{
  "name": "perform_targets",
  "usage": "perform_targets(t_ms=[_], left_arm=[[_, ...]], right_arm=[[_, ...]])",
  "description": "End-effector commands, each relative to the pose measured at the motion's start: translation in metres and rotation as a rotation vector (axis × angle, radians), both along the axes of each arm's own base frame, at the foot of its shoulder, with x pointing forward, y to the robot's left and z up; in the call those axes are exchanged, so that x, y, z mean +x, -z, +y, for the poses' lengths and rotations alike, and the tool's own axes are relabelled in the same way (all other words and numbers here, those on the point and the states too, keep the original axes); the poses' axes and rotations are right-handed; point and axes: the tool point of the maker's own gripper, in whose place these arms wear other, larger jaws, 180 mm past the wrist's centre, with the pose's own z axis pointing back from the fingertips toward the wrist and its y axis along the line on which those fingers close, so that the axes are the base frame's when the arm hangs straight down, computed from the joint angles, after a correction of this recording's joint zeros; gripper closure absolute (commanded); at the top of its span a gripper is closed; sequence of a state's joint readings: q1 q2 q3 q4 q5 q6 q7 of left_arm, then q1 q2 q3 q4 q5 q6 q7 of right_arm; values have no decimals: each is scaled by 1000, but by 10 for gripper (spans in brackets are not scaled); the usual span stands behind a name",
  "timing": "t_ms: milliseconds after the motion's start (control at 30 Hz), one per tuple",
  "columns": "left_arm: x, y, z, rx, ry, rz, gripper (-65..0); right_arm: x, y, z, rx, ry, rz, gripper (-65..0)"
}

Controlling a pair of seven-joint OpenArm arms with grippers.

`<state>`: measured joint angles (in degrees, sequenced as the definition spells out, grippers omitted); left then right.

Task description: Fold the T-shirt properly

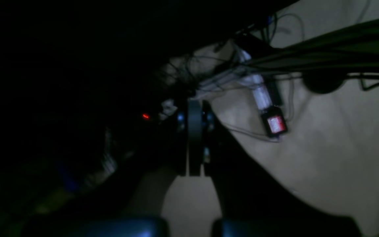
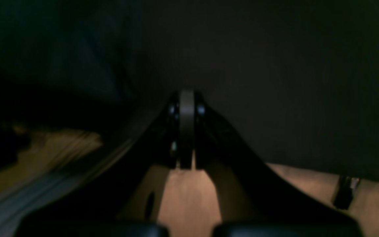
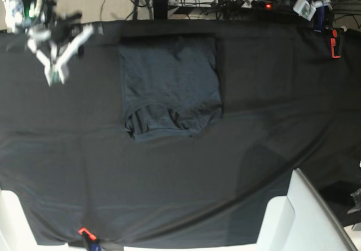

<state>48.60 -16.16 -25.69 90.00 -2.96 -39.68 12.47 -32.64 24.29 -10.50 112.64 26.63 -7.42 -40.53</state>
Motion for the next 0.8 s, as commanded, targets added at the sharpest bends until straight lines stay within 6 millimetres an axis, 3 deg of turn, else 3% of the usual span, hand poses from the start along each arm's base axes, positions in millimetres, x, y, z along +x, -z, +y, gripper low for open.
perform_targets(t_ms=[0,67,167,233,367,467,600,700,767], left_arm=[[-14,5,0,-18,-10,27,0],[-45,27,-5,-46,-28,109,0],[-86,61,-28,-124,-22,216,0],[-119,82,-50,-199,-32,291,0],[-147,114,-71,-250,-98,332,0],[-148,140,-80,-254,-189,349,0],[-121,161,-93,-271,-287,369,0],[-82,167,-95,-281,-280,312,0],[-54,169,-95,-288,-270,266,0]], right_arm=[[-9,-2,4,15,-12,4,0],[-36,7,3,13,-11,67,0],[-64,27,-5,-6,-3,157,0],[-91,57,-24,-52,27,265,0],[-131,111,-40,-116,8,394,0],[-164,160,-51,-221,-110,494,0],[-227,218,-60,-392,-302,683,0],[-240,236,-57,-421,-383,582,0],[-220,237,-41,-355,-386,372,0]])
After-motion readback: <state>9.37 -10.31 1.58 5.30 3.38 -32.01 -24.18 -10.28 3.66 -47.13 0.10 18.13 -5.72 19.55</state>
